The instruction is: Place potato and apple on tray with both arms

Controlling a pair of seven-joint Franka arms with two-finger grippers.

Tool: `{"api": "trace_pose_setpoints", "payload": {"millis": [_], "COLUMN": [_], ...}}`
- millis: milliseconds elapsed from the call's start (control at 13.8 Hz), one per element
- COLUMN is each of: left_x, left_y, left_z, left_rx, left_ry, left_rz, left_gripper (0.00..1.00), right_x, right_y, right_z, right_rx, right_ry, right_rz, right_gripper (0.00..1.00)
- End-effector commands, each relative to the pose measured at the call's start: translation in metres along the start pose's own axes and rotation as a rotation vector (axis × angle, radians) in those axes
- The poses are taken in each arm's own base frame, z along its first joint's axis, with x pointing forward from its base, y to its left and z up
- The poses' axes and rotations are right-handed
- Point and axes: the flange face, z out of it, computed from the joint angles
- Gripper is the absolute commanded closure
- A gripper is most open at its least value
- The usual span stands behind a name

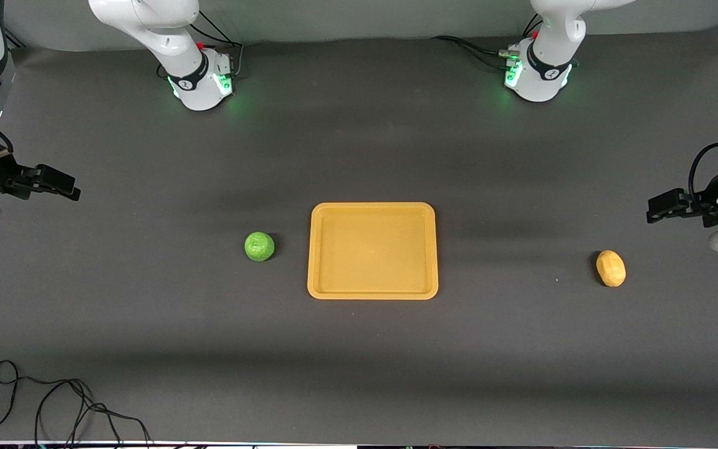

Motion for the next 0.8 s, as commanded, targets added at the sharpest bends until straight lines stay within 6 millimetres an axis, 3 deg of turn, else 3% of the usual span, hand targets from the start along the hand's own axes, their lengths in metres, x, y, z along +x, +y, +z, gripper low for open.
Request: {"api": "trace_pose_setpoints", "payload": {"millis": [0, 145, 218, 364, 509, 655, 727], "left_x": [-0.001, -0.004, -0.004, -0.005, -0.009, -0.011, -0.010], "left_y": [-0.001, -0.001, -0.005, -0.014, -0.055, -0.084, -0.090], "left_z": [0.001, 0.004, 0.020, 0.078, 0.152, 0.201, 0.222], "left_rx": [0.000, -0.002, -0.004, 0.012, 0.002, -0.022, -0.033], "left_ry": [0.017, -0.003, -0.015, -0.006, -0.008, -0.064, -0.088], "left_rz": [-0.015, -0.013, -0.008, -0.015, -0.051, -0.020, -0.023], "left_gripper": [0.00, 0.00, 0.00, 0.00, 0.00, 0.00, 0.00], "right_x": [-0.001, 0.002, 0.002, 0.002, 0.001, 0.001, 0.000], "right_y": [-0.001, 0.000, 0.000, -0.004, -0.003, -0.004, -0.002], "right_z": [-0.006, -0.006, -0.006, -0.005, -0.004, -0.003, -0.002], "right_rx": [-0.003, -0.001, -0.001, -0.003, -0.003, -0.003, -0.002], "right_ry": [-0.003, -0.001, -0.001, -0.006, -0.009, -0.012, -0.018], "right_rz": [-0.011, -0.009, -0.009, -0.018, -0.020, -0.081, -0.093], "right_gripper": [0.00, 0.00, 0.00, 0.00, 0.00, 0.00, 0.00]}}
